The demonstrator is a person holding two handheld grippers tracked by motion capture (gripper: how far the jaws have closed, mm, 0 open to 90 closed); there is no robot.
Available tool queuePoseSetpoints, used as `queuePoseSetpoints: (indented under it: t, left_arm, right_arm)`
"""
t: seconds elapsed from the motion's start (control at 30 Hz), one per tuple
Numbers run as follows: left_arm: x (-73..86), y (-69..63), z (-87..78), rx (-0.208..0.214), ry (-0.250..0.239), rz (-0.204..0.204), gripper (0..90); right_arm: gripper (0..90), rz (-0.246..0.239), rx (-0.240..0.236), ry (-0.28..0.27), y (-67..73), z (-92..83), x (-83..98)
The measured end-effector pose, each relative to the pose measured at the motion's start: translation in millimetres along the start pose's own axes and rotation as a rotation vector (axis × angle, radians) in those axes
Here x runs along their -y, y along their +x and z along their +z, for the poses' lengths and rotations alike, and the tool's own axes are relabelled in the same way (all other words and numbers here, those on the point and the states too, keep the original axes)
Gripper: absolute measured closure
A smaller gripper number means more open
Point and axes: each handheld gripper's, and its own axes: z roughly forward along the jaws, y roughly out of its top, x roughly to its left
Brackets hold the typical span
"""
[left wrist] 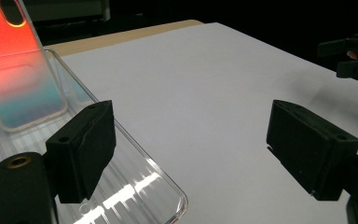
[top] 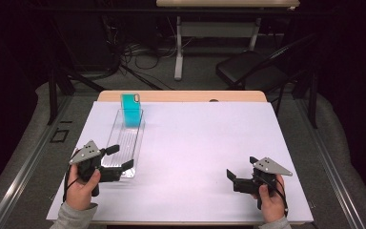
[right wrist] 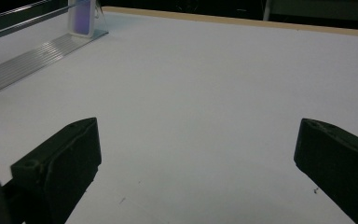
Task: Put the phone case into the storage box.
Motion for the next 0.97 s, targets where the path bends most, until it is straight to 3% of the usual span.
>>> queuePoseSetpoints:
  t: [0.97]
  left_arm:
    - [-3.5,-2.1,-2.9,0.001,-0.005,0.002,16.2]
  right_arm:
    - [0.9,0.001,-0.002,-0.001,1.3,-0.2,0.6]
